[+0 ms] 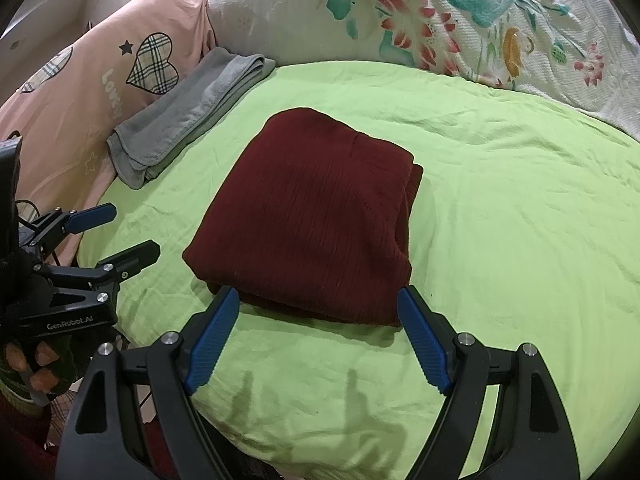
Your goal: Fold large clothes
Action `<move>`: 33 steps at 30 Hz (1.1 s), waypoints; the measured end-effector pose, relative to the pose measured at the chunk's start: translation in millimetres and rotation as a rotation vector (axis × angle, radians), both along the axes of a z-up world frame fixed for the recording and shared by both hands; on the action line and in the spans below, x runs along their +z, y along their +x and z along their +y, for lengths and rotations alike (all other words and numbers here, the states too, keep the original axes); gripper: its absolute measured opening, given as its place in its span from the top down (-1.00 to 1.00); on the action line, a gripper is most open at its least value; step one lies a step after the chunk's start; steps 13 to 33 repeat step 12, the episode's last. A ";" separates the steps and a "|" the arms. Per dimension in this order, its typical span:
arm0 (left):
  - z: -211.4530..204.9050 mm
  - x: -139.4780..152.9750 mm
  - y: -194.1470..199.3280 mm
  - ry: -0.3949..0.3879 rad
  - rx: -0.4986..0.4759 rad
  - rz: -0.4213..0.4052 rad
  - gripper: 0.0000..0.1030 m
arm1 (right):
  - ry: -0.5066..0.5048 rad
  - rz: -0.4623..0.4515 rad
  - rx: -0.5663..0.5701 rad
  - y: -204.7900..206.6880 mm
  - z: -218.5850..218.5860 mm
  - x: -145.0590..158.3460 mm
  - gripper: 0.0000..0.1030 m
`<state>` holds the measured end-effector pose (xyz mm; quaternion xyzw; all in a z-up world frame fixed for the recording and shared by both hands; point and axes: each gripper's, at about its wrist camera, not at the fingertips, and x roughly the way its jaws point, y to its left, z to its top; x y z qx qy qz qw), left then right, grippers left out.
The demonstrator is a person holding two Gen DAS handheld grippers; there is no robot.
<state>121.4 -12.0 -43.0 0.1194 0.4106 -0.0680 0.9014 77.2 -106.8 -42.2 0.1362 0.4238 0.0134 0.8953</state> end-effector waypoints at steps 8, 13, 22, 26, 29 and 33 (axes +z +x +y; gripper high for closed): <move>-0.2 -3.2 6.4 -0.017 0.014 0.025 -0.68 | 0.010 0.007 0.006 8.4 -5.4 -6.3 -0.58; -4.5 -10.9 9.0 -0.008 0.013 0.044 -0.68 | 0.040 0.018 -0.005 13.6 -9.9 -14.4 -0.58; -4.5 -10.9 9.0 -0.008 0.013 0.044 -0.68 | 0.040 0.018 -0.005 13.6 -9.9 -14.4 -0.58; -4.5 -10.9 9.0 -0.008 0.013 0.044 -0.68 | 0.040 0.018 -0.005 13.6 -9.9 -14.4 -0.58; -4.5 -10.9 9.0 -0.008 0.013 0.044 -0.68 | 0.040 0.018 -0.005 13.6 -9.9 -14.4 -0.58; -4.5 -10.9 9.0 -0.008 0.013 0.044 -0.68 | 0.040 0.018 -0.005 13.6 -9.9 -14.4 -0.58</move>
